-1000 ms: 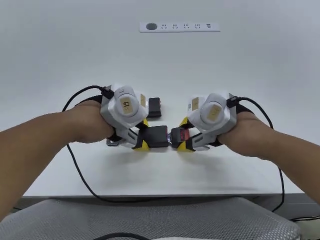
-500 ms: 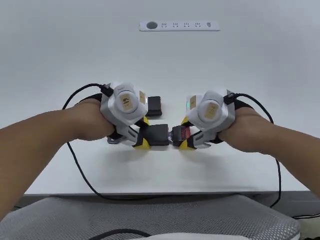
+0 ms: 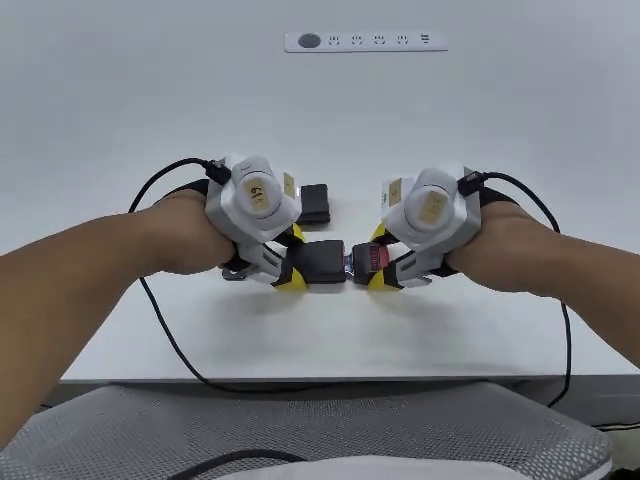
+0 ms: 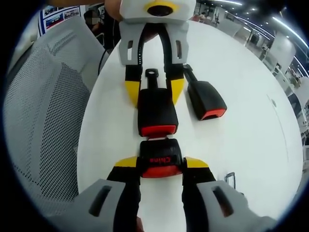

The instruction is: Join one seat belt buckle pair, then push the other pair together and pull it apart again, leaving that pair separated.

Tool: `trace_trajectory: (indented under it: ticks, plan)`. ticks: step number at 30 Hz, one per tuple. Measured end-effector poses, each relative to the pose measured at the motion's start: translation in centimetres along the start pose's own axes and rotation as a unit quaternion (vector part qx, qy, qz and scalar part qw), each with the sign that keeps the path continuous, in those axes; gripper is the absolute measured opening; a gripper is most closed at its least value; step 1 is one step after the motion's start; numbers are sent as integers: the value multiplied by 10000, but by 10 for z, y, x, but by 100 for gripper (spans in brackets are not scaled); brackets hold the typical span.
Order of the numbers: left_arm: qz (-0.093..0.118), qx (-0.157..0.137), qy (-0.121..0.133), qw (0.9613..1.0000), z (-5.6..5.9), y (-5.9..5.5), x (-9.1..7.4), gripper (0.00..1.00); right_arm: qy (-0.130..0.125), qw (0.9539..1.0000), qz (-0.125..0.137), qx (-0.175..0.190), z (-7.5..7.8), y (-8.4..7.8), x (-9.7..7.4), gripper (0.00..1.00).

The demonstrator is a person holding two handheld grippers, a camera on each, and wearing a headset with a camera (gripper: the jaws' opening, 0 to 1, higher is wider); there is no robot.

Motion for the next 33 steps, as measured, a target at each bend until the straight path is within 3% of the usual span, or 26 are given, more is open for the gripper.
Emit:
trace_trajectory:
  ticks: [7, 12, 16, 28, 32, 33]
  plan:
    - [-21, -36, 35, 10000, 0, -1, 0, 31, 39, 10000, -62, -44, -1, 2, -1, 32]
    - [-18, -87, 74, 9999, 1, -1, 0, 32, 15, 9999, 96, -71, -1, 0, 0, 33]
    - [12, -155, 119, 9998, 1, -1, 0, 33, 11, 10000, 66, -62, 1, 0, 2, 34]
    - [18, -628, 304, 9976, 3, 0, -1, 35, -65, 9998, -9, -161, -1, 0, 0, 34]
    - [-184, -551, 375, 9976, 5, 1, -10, 34, -93, 9999, 18, -95, -1, 3, -6, 36]
    - [-143, -564, 388, 9976, 5, 2, -12, 34, -99, 9999, 65, -81, -1, 6, -10, 36]
Point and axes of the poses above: the centre of the closed fingertips' face, and the gripper's own axes: x roughly forward along the fingers, z roughly to its right, y roughly out of its top, the point moved 5 cm from there along -x, roughly backward along the fingers, and after that the axes turned 5 degrees about z, right-handed, at the moved point
